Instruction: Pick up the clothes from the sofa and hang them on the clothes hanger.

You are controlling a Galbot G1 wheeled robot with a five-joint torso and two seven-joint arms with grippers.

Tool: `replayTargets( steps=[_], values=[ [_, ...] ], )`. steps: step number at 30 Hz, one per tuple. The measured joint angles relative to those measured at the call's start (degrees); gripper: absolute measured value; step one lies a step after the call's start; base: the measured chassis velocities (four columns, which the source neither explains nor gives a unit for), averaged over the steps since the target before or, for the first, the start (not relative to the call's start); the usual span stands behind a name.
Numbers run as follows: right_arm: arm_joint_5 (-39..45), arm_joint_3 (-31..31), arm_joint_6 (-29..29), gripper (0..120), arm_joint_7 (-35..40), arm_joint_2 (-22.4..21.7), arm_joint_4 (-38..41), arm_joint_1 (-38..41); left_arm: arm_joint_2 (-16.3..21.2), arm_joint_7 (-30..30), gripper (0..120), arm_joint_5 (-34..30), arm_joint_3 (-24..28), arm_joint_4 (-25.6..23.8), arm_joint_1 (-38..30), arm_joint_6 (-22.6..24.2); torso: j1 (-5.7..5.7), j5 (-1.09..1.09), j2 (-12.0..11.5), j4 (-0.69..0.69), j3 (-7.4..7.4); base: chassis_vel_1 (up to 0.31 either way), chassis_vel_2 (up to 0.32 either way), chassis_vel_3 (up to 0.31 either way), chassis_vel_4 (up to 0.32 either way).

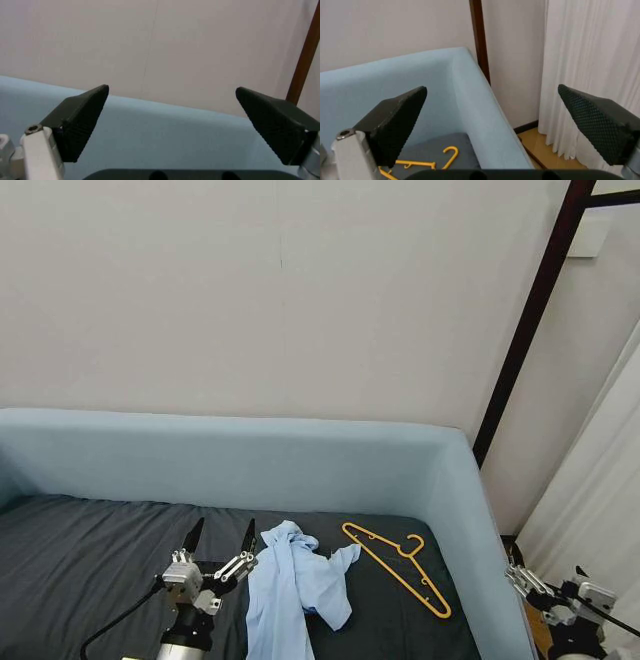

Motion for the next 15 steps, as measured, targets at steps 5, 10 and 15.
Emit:
replayTargets(
  steps=[5, 10, 15],
  values=[
    [-0.9, -0.1, 0.2, 100, -0.8, -0.3, 0.6, -0.1, 0.1, 0.2, 100, -0.2, -0.3, -0.6, 0.5, -0.2, 0.0, -0.01, 0.0, 0.0, 0.0, 0.0, 0.0, 0.0, 0.0],
    [-1.1, -0.2, 4.4, 100, -4.2, -0.7, 0.3, -0.4, -0.1, 0.2, 100, -0.3, -0.6, -1.3, 1.0, -0.4, 0.0, -0.01, 0.0, 0.0, 0.0, 0.0, 0.0, 0.0, 0.0],
    [-1.5, -0.5, 6.2, 100, -6.4, -1.0, 0.2, -0.8, -0.5, 0.2, 100, -0.3, -0.7, -1.6, 1.4, -0.7, 0.0, 0.0, 0.0, 0.0, 0.0, 0.0, 0.0, 0.0, 0.0]
  ],
)
